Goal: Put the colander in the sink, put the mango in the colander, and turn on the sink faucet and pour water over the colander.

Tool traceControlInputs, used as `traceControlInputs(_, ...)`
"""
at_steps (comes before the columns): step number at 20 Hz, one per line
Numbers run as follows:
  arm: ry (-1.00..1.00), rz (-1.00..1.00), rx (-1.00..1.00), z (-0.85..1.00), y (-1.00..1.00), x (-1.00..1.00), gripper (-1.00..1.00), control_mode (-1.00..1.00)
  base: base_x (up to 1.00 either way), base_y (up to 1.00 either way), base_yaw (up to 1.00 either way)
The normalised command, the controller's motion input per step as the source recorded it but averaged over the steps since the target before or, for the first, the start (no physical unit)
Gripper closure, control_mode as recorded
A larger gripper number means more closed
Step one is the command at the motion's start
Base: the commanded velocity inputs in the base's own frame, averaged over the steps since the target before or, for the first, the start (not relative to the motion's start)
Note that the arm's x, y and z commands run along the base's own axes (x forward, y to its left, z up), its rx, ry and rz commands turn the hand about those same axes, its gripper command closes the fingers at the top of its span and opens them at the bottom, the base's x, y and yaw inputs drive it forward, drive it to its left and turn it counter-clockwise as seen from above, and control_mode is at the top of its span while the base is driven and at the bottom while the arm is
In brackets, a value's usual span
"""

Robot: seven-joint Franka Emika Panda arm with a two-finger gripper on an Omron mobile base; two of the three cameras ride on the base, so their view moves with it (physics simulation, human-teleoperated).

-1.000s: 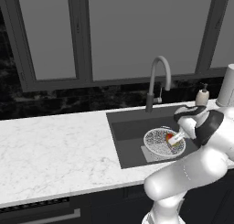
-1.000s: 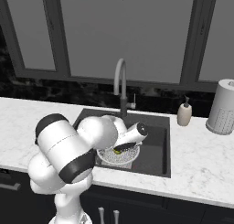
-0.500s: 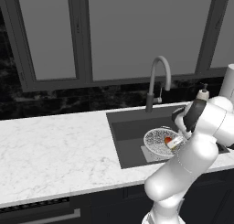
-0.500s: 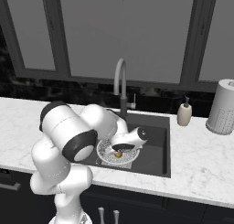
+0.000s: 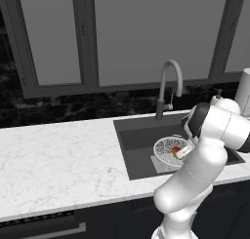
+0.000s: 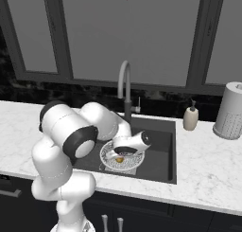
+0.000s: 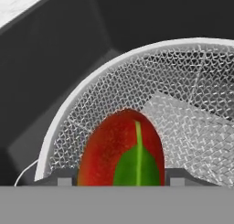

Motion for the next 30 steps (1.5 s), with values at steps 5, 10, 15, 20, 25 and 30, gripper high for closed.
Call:
traceControlInputs(5, 0.00, 0.00, 0.00, 0.01, 0.08, 0.00, -1.00, -1.00, 0.00, 0.00, 0.00)
traceControlInputs(10, -0.03, 0.00, 0.00, 0.10, 0.00, -0.02, -1.00, -1.00, 0.00, 0.00, 0.00)
traceControlInputs(15, -0.09, 0.00, 0.00, 0.28, 0.00, -0.10, -1.00, -1.00, 0.00, 0.00, 0.00)
traceControlInputs(20, -0.21, 0.00, 0.00, 0.58, -0.01, -0.26, -1.00, -1.00, 0.00, 0.00, 0.00)
traceControlInputs(25, -0.22, 0.00, 0.05, 0.77, -0.02, -0.16, -1.00, -1.00, 0.00, 0.00, 0.00)
traceControlInputs(30, -0.19, 0.00, 0.12, 0.65, 0.00, 0.00, -1.00, -1.00, 0.00, 0.00, 0.00)
